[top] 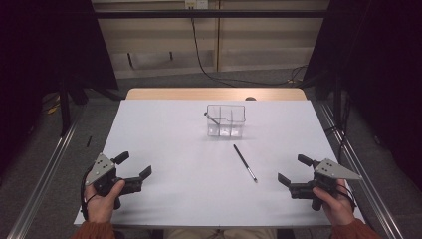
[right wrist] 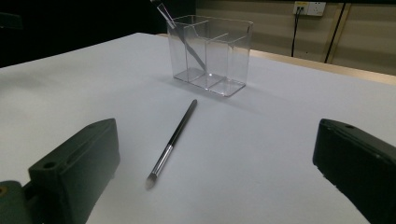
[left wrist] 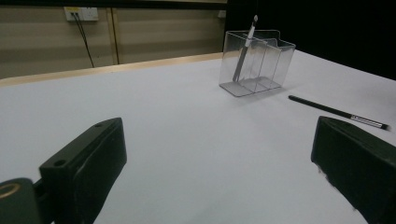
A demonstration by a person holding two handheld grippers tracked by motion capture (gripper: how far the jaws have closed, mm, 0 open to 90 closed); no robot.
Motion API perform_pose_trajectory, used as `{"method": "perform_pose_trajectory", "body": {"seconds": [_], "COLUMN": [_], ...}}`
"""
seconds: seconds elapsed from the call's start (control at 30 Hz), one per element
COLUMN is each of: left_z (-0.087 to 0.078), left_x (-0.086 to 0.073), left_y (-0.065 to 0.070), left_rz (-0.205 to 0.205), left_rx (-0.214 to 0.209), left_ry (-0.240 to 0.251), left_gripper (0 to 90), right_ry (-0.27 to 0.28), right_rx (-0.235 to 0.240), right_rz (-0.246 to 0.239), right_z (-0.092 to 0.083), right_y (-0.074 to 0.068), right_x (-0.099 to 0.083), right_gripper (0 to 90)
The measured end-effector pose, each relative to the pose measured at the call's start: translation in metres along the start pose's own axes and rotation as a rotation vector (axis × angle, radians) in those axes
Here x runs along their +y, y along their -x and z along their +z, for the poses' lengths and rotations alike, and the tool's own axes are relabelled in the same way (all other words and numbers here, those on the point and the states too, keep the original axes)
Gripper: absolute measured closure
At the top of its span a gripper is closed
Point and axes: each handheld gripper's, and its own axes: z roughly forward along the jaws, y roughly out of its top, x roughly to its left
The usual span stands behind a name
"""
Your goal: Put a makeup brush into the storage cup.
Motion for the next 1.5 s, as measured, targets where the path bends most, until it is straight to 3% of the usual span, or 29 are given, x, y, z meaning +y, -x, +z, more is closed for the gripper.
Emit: {"method": "perform_pose_trajectory", "body": {"seconds": [0.23,0.8,0.93,1.23,1.5], "left_z": [0.000,-0.003,-0.005,-0.005,-0.005], "left_x": [-0.001,-0.003,-0.003,-0.002,-0.003], "left_y": [0.006,0.009,0.011,0.013,0.011], "left_rz": [0.019,0.007,0.012,0.013,0.005], "left_rx": [0.000,0.010,0.010,0.007,0.000], "left_ry": [-0.023,-0.030,-0.029,-0.028,-0.028], "left_gripper": [3.4,3.2,3.2,3.2,3.2], "right_ry": [-0.001,0.028,0.014,0.011,-0.005], "right_rx": [0.006,0.016,-0.002,0.030,0.061], "right_rz": [-0.007,0.023,0.043,0.022,-0.001], "right_z": [-0.001,0.003,0.009,0.021,0.042], "right_y": [0.000,-0.005,-0.005,-0.005,-0.005], "right_x": [0.000,0.010,0.014,0.026,0.037], "right_gripper": [0.0,0.0,0.4,0.0,0.1]}}
